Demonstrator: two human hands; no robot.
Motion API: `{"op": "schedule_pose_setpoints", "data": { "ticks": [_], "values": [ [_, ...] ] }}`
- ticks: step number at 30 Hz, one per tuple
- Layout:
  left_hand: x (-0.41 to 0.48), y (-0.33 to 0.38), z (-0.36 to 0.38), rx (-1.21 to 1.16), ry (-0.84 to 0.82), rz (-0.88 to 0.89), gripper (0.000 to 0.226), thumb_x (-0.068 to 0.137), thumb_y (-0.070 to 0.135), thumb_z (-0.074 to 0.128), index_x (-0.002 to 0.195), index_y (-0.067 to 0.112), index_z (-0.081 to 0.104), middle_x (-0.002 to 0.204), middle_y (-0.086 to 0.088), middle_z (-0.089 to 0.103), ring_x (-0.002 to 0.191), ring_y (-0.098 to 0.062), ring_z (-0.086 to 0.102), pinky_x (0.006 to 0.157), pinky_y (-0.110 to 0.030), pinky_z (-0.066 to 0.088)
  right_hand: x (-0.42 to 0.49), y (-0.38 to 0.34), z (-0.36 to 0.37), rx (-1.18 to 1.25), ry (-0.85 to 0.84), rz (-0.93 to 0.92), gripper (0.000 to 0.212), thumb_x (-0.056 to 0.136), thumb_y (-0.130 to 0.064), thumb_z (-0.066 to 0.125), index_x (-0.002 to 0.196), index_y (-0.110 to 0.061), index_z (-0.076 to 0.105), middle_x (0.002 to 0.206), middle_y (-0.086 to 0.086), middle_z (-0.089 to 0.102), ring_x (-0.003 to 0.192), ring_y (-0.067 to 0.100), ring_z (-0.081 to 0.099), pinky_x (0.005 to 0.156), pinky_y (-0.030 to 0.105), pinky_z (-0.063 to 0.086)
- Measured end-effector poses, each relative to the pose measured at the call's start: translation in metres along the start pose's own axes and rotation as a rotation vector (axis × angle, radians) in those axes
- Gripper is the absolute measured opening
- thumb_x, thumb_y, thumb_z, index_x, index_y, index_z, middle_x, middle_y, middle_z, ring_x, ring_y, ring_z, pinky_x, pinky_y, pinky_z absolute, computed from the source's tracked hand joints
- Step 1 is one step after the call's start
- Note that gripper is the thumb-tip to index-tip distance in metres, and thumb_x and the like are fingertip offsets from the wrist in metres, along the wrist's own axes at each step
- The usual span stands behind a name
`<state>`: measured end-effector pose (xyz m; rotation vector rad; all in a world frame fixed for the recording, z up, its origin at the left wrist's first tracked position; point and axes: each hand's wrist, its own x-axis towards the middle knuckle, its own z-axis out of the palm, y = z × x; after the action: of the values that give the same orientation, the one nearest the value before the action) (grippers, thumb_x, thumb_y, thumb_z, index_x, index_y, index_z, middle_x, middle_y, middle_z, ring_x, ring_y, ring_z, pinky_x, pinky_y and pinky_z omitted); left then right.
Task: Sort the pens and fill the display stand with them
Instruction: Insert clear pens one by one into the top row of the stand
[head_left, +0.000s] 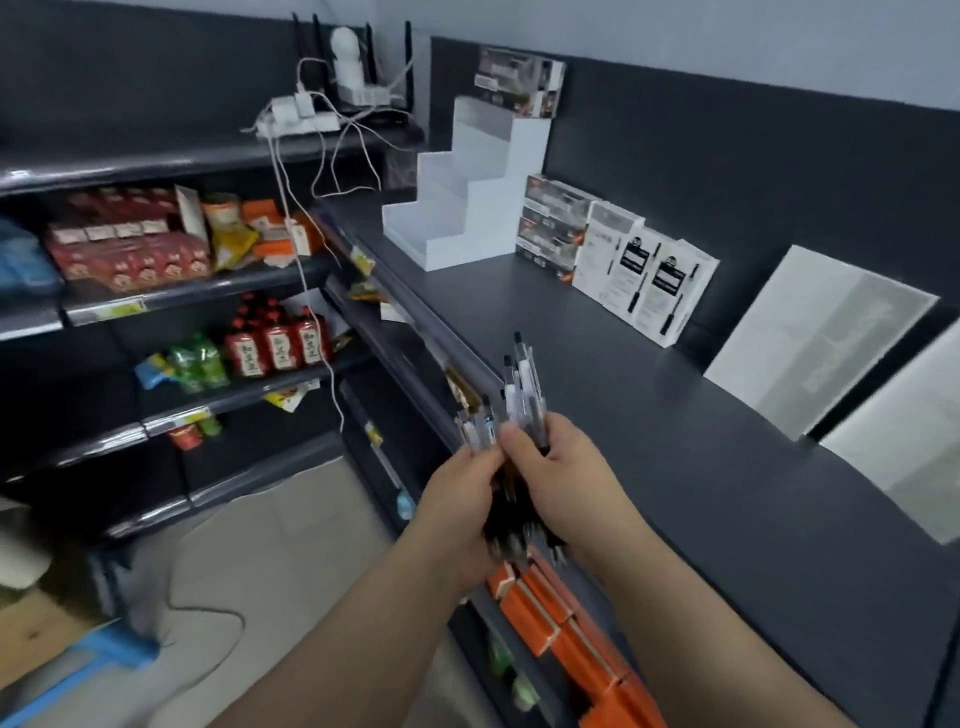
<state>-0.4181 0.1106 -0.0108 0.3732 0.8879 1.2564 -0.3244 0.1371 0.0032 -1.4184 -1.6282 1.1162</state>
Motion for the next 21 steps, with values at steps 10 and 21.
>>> {"op": "schedule_pose_setpoints", "data": {
  "ticks": [10, 21],
  "values": [
    [0.092, 0.117, -0.036, 0.007, 0.148, 0.12, 0.023, 0.095, 0.024, 0.051, 0.108, 0.01, 0.066, 0.095, -0.014, 0.073, 0.08, -0.025, 0.071, 0.056, -0.03, 0.055, 0.155, -0.031, 0.092, -0.175, -0.011, -0.222, 0.041, 0.094, -0.049, 0.024, 0.084, -0.02, 0.051, 0.085, -0.003, 0.059, 0.082, 0.015, 0.059, 0.076, 0.039, 0.051],
    [0.179, 0.232, -0.126, 0.069, 0.251, 0.189, 0.023, 0.096, 0.022, 0.05, 0.111, 0.012, 0.065, 0.098, -0.013, 0.073, 0.087, -0.024, 0.07, 0.059, -0.029, 0.054, 0.281, -0.071, 0.206, -0.227, -0.104, -0.341, 0.036, 0.1, -0.031, 0.027, 0.124, -0.021, 0.052, 0.106, -0.005, 0.042, 0.104, 0.008, 0.038, 0.087, 0.02, 0.031]
  ]
}}
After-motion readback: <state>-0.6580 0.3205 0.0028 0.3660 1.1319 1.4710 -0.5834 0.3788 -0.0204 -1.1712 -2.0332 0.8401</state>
